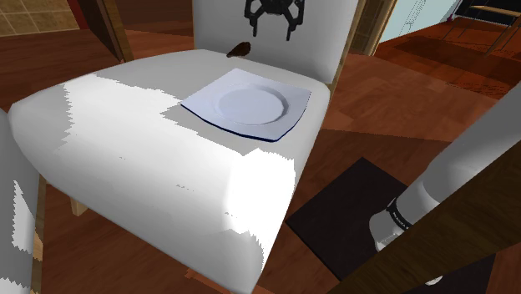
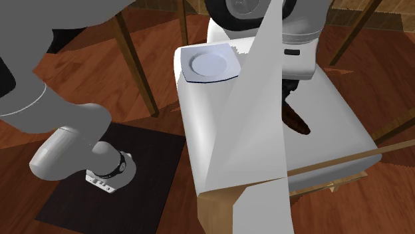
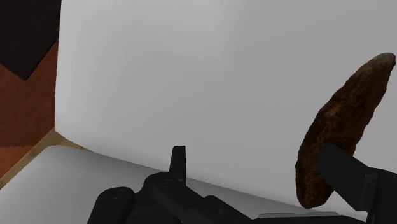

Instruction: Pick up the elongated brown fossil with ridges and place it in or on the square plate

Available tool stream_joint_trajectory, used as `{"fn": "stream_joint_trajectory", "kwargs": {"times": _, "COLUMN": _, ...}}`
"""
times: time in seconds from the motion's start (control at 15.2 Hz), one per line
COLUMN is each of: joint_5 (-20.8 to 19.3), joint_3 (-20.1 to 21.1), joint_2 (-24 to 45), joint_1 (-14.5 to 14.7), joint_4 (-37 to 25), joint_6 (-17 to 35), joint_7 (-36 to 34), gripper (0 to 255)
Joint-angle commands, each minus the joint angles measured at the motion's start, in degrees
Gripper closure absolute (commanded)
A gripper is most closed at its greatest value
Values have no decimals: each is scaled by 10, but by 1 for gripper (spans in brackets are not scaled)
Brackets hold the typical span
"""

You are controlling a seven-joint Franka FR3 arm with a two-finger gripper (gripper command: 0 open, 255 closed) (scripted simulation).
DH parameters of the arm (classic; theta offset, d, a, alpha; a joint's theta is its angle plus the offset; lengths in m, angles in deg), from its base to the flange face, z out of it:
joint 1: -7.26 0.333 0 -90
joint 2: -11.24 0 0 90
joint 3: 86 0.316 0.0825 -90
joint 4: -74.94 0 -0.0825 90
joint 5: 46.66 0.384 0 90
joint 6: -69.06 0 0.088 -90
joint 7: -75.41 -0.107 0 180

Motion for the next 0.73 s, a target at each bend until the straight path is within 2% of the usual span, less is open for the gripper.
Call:
{"fn": "stream_joint_trajectory", "kwargs": {"times": 0.0, "joint_5": -23, "joint_3": 9, "joint_2": 54, "joint_1": 4, "joint_4": -60, "joint_6": -10, "joint_7": -52, "gripper": 0}}
{"fn": "stream_joint_trajectory", "kwargs": {"times": 0.33, "joint_5": -78, "joint_3": 9, "joint_2": 188, "joint_1": 34, "joint_4": -236, "joint_6": -62, "joint_7": -148, "gripper": 0}}
{"fn": "stream_joint_trajectory", "kwargs": {"times": 0.66, "joint_5": -73, "joint_3": 6, "joint_2": 176, "joint_1": 27, "joint_4": -180, "joint_6": -18, "joint_7": -148, "gripper": 0}}
